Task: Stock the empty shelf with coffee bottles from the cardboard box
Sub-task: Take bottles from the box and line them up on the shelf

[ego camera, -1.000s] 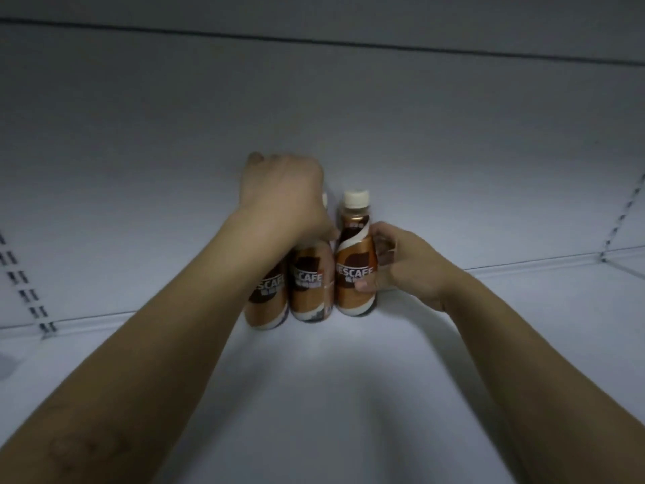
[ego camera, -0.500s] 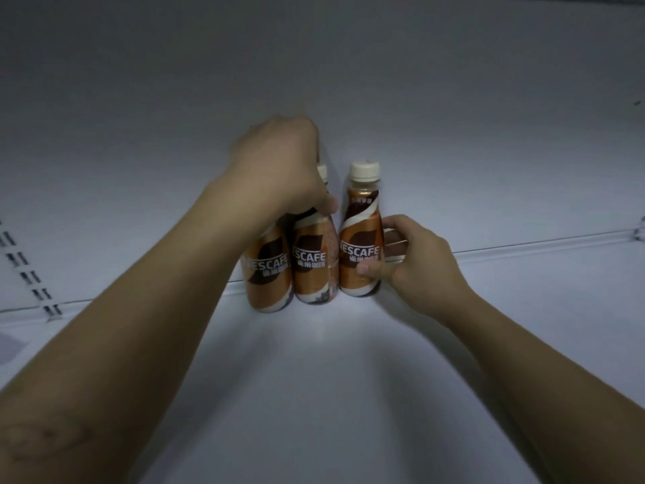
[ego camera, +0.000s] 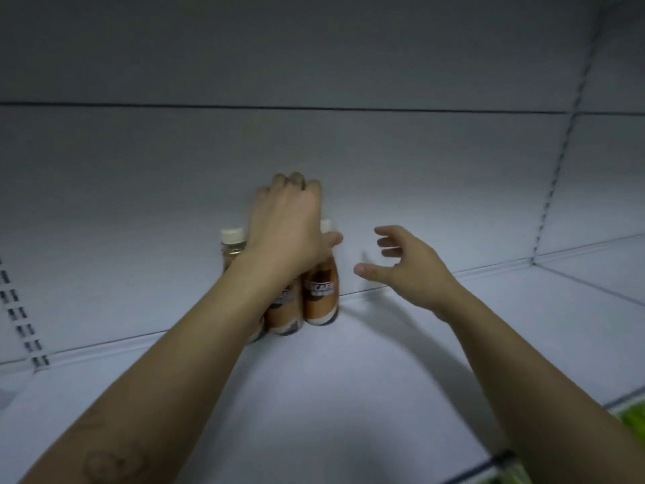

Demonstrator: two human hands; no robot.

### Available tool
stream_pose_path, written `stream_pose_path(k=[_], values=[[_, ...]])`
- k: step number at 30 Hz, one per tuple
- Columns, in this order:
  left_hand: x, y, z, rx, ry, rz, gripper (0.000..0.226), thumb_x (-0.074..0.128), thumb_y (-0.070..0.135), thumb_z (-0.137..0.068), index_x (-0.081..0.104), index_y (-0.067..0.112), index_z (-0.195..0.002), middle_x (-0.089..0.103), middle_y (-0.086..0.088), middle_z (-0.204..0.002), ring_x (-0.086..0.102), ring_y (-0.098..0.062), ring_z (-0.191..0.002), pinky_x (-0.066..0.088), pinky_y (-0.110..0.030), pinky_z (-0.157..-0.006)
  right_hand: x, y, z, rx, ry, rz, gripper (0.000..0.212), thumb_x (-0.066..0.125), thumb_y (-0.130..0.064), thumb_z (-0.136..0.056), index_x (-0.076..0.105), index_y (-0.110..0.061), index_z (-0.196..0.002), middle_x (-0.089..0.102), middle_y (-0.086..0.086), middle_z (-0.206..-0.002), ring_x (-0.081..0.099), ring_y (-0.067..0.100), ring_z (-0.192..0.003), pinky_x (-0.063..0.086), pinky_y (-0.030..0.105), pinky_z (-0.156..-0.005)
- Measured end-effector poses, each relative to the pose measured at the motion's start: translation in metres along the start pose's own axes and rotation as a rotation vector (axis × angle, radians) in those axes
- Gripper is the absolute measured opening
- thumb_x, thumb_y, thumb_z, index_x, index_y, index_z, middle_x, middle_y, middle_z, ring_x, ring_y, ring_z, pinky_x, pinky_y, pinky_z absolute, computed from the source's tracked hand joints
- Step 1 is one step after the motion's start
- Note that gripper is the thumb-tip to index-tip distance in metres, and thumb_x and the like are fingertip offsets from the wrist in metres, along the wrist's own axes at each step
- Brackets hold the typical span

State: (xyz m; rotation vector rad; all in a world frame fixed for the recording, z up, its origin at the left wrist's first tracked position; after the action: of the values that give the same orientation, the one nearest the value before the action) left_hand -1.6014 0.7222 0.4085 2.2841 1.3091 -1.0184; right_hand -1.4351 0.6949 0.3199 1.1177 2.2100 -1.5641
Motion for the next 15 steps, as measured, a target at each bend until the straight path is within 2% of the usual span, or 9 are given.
stream_pose_path(k=[3,7,11,15], values=[[0.004,0.066,0.004,0.144,-0.078,0.220,0.062,0.066,0.057,-0.072,0.054,0.021,-0.121,0.057,-0.004,-0.123,0.047,-0.025,-0.114,0.039,-0.039,-0.090,-0.055,0.009,0.031,-0.015,0.099,0.176,0.084,0.076,-0.056,-0.070,0.039,-0.032,-0.141,0.048,-0.005,-0.140,0.049,0.012,-0.123,0.037,0.025,-0.089],[0.010,0.168,0.013,0.353,-0.177,0.407,0.067,0.065,0.058,-0.072,0.050,0.024,-0.128,0.054,0.002,-0.130,0.044,-0.020,-0.120,0.036,-0.036,-0.096,-0.137,0.040,0.090,0.061,0.245,0.388,0.082,0.073,-0.054,-0.073,0.037,-0.030,-0.143,0.043,-0.003,-0.146,0.043,0.016,-0.130,0.036,0.027,-0.098],[0.017,0.288,0.038,0.582,-0.277,0.570,0.069,0.062,0.062,-0.073,0.047,0.026,-0.130,0.053,0.004,-0.131,0.043,-0.017,-0.121,0.037,-0.034,-0.094,-0.216,0.089,0.170,0.237,0.356,0.535,0.085,0.070,-0.057,-0.073,0.039,-0.022,-0.143,0.043,0.001,-0.146,0.040,0.019,-0.134,0.036,0.037,-0.109],[0.032,0.414,0.087,0.780,-0.435,0.739,0.070,0.062,0.064,-0.071,0.050,0.025,-0.127,0.054,-0.001,-0.129,0.046,-0.020,-0.119,0.042,-0.038,-0.095,-0.281,0.149,0.271,0.468,0.437,0.621,0.085,0.073,-0.055,-0.072,0.044,-0.017,-0.141,0.048,0.007,-0.143,0.044,0.024,-0.131,0.038,0.039,-0.106]])
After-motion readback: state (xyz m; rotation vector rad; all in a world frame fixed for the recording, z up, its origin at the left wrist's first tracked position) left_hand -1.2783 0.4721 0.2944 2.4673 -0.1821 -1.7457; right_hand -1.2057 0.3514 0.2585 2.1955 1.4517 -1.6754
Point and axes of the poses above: each hand's wrist, its own z-axis away from the middle knuckle, its own x-axis out of the palm, y = z × x, the point moved 8 cm from there along -z, towards the middle knuckle
